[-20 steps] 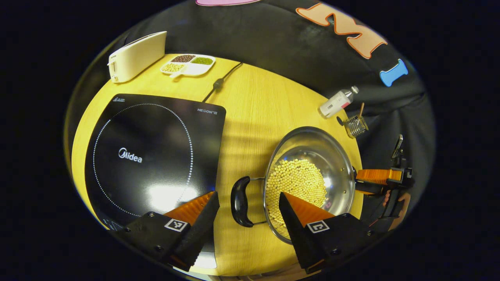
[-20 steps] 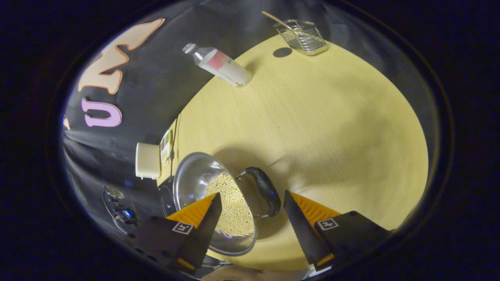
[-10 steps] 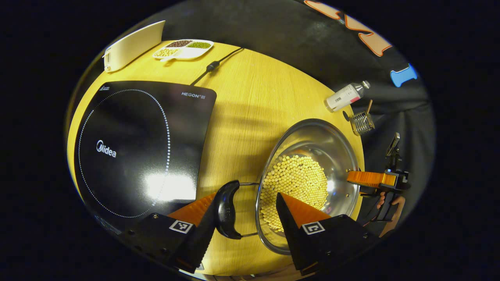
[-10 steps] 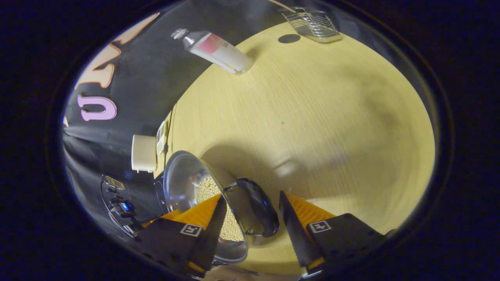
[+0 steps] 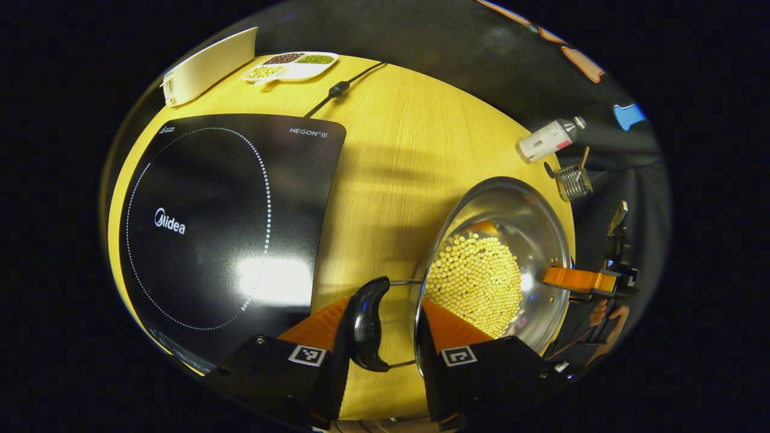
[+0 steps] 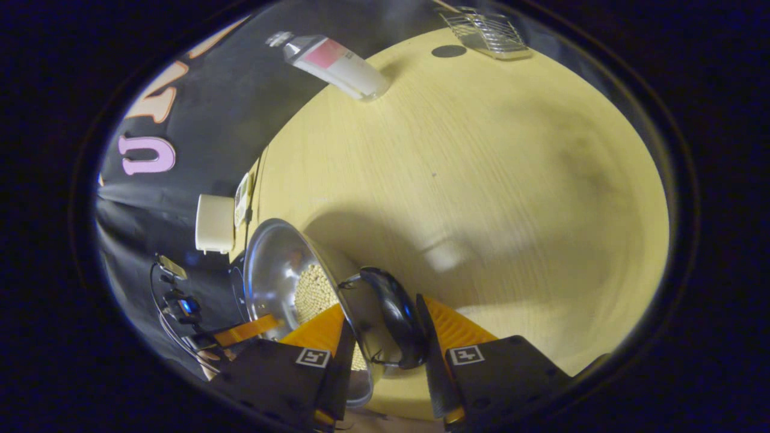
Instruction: First push the handle of the pot to place it horizontally, then grasp the pot with both hands and set it on the induction cooktop.
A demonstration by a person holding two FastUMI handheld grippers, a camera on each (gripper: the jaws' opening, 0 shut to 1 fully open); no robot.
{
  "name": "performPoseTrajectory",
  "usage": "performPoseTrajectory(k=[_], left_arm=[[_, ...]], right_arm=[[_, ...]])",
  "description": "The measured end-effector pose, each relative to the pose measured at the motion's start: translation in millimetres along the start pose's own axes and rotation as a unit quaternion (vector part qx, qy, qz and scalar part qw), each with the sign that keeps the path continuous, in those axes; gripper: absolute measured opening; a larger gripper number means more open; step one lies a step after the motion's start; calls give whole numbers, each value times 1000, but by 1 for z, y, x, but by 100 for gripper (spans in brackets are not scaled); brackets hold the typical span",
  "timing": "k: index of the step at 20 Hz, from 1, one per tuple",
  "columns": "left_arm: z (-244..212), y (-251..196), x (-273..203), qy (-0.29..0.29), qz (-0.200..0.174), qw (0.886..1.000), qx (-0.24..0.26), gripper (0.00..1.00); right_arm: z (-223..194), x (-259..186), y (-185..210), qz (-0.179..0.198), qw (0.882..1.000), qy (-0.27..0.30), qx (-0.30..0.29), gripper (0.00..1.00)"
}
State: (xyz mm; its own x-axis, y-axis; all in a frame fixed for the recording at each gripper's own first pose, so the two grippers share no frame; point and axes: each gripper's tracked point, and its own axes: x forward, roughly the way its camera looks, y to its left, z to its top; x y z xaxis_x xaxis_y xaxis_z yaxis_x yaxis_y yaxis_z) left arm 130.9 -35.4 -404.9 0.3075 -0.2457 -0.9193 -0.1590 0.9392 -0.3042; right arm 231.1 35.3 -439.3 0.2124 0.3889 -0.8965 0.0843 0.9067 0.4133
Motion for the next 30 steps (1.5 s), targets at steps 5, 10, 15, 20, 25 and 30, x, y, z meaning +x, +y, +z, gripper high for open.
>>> performPoseTrajectory(k=[5,10,15,20,25,30], left_arm=[[-11,-16,-26,-9,-21,1000,-3,54],[-14,-18,-56,-33,-29,999,17,53],[-11,0,-95,-60,-35,997,31,53],[-2,51,-131,-80,-42,995,44,55],[12,131,-162,-86,-45,993,63,55],[33,202,-177,-111,-37,990,76,53]], right_arm=[[-20,-35,-4,-9,1000,-16,-4,44],[-37,-63,8,-15,998,-51,-30,53],[-57,-79,44,-3,996,-77,-36,52],[-90,-74,99,1,994,-98,-44,42],[-135,-47,169,-1,992,-118,-41,42],[-162,-10,235,16,990,-134,-34,41]])
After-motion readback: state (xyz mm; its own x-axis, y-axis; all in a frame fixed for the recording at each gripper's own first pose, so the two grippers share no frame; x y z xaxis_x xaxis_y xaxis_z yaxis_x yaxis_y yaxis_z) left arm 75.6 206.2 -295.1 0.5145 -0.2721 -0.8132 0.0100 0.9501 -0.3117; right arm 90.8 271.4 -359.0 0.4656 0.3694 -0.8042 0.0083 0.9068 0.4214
